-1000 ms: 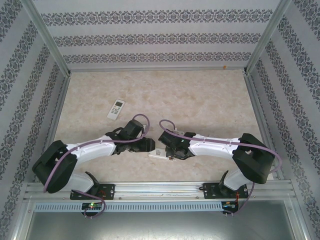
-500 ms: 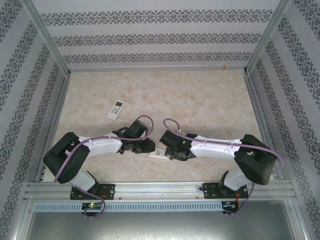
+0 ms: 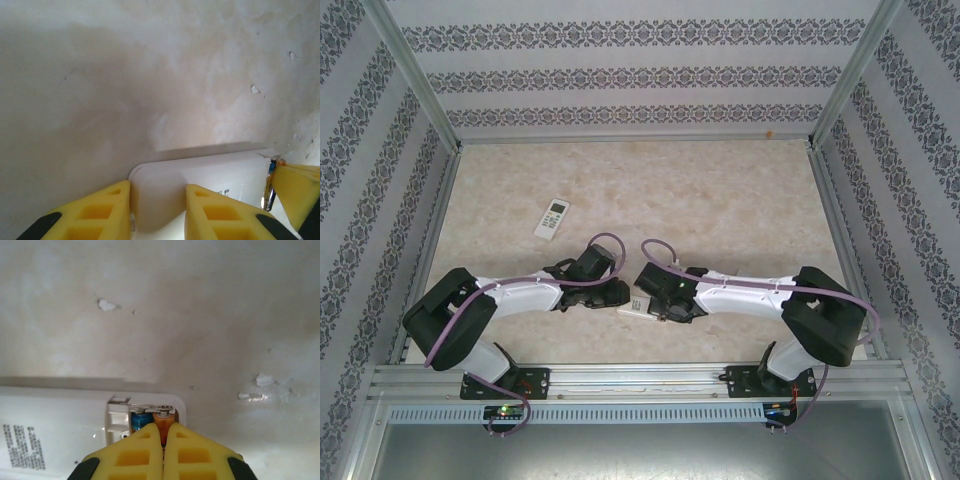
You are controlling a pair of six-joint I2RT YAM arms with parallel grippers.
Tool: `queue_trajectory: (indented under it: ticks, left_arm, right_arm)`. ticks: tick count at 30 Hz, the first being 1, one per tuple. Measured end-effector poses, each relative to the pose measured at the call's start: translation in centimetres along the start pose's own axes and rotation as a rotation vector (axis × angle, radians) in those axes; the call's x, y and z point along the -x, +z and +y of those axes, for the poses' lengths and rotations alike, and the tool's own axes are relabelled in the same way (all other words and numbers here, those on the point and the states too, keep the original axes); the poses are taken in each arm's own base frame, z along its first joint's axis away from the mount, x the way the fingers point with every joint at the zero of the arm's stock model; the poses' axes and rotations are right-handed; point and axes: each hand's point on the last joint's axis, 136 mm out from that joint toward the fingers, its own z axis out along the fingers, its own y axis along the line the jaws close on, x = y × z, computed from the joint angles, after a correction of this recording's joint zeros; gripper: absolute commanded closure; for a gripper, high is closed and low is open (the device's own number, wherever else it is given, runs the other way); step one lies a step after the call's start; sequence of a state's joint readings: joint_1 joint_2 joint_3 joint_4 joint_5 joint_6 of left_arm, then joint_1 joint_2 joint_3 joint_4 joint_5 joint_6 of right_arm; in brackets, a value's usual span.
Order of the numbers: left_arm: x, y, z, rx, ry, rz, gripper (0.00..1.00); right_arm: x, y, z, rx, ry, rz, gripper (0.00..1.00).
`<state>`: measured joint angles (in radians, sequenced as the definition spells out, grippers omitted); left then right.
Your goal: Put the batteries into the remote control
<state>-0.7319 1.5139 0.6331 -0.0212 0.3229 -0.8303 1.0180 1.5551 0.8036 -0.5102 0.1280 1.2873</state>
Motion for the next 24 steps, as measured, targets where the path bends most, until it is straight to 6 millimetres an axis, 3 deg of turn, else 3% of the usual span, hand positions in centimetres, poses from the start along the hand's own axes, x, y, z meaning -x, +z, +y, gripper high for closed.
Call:
queue_trajectory:
  ticks: [7,16,19,24]
  left_arm:
    - [0.0,0.0,0.1,-0.015,-0.001,-0.033,0.73]
    - [-0.4,0.0,-0.1,-0.015,0.014,-0.030,0.69]
    - [-0.5,-0.1,0.0,-0.008,0.016,-0.023,0.69]
    - [-0.6,-0.1,-0.1,-0.004,0.019,-0.019,0.68]
  right_arm:
    - [0.1,0.1,-0.1,-0.001,0.005,0.001,0.94]
    - [0.3,-1.7,-0.2,-0.033,-0.073,0.076,0.79]
    - [0.6,-3.0,-0.6,-0.037,-0.095,0.085,0.80]
    - [1.3,-4.0,-0.6,-0.017,-0.116,0.076,0.91]
